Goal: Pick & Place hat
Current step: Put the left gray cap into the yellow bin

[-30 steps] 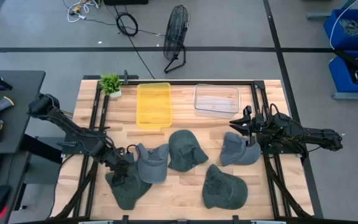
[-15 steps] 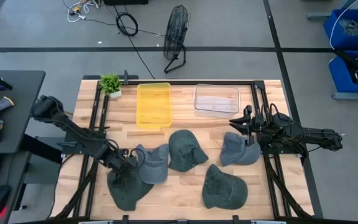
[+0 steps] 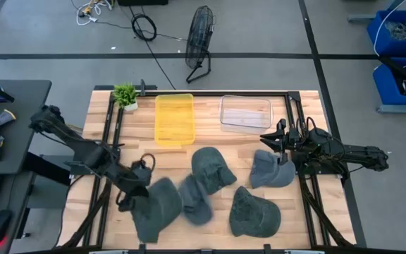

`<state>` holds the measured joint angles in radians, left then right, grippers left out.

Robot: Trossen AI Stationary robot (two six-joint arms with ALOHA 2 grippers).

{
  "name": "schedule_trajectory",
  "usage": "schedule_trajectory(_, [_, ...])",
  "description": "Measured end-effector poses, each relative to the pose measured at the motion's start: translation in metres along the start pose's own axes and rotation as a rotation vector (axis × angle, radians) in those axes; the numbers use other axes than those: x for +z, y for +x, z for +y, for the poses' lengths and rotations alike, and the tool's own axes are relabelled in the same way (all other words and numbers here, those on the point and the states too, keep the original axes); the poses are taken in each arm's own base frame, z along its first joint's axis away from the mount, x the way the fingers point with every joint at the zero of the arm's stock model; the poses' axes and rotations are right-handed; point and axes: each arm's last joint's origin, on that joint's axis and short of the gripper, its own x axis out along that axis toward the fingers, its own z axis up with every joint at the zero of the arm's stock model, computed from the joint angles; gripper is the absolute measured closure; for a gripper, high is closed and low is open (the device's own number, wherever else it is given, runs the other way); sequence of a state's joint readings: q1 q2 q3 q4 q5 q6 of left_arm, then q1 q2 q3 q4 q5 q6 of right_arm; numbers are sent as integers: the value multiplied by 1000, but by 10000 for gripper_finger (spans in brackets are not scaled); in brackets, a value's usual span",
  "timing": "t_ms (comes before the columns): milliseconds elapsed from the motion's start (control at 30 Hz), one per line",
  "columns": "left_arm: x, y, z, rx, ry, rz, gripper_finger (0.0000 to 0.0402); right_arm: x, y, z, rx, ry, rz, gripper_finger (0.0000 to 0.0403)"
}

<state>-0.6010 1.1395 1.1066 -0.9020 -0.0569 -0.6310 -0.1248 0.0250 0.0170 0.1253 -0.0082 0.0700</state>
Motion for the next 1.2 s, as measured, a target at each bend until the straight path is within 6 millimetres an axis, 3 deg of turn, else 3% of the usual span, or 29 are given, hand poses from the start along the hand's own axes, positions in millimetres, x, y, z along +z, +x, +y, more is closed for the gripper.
schedule_trajectory(100, [6,-17,8,197,38,-57,396,0,0,0,0,0,0,332])
schedule_trajectory(200, [13,-25,25,507,33,-196,396,0,0,0,0,0,0,332])
schedule_trajectory(333, [27,-30,52,744,-214,-387,396,0,0,0,1,0,-5,332])
schedule_trajectory(567, [42,-29,110,903,-478,-444,395,4,0,0,-23,0,-43,332])
schedule_trajectory(700, [44,-20,149,997,-513,-429,395,5,0,-2,-77,1,-51,332])
schedule_trajectory(967, [30,17,229,903,-626,-456,395,3,0,-2,-77,2,-36,332])
schedule_trajectory(1200, [11,34,269,961,-726,-459,394,2,0,-2,-77,1,-23,332])
